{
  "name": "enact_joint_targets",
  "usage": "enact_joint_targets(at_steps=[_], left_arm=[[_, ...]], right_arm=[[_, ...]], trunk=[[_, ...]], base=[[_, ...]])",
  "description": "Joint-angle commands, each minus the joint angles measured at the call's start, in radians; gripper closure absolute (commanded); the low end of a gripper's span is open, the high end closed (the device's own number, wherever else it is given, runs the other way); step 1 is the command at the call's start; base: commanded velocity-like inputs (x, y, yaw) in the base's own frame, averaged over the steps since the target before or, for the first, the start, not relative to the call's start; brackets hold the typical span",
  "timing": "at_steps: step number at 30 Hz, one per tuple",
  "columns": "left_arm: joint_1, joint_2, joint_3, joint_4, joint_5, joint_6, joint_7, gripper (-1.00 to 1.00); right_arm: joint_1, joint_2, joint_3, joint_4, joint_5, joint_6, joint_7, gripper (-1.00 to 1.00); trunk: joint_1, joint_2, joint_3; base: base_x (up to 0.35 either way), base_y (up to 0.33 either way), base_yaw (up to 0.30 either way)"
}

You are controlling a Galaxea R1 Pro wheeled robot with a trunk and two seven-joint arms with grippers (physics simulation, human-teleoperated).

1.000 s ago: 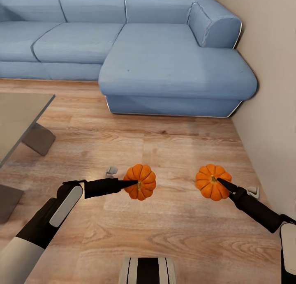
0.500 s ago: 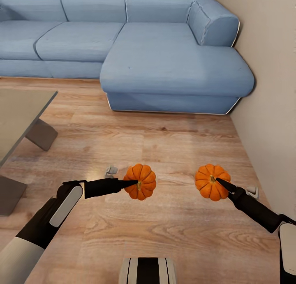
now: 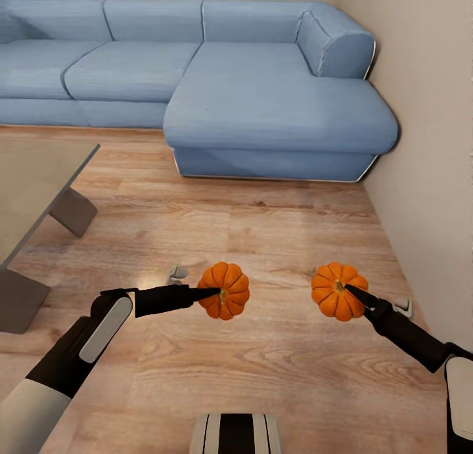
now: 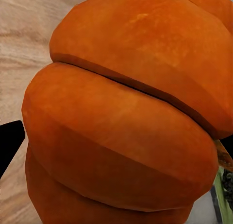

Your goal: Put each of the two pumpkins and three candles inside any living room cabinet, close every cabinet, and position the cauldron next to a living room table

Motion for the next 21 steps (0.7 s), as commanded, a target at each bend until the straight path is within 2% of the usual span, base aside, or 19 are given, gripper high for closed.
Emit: enact_joint_targets(at_steps=[1, 21], left_arm=[[-0.001, 0.001, -0.001, 0.0, 0.004, 0.005, 0.002, 1.0], [-0.001, 0.001, -0.001, 0.005, 0.003, -0.002, 0.003, 1.0]], right_arm=[[-0.001, 0.0, -0.002, 0.0, 0.003, 0.006, 0.011, 1.0], [-0.001, -0.002, -0.019, 0.008, -0.003, 0.006, 0.025, 1.0]], trunk=[[-0.001, 0.0, 0.003], [-0.01, 0.005, 0.081]], base=[[-0.004, 0.0, 0.0], [0.0, 0.0, 0.0]])
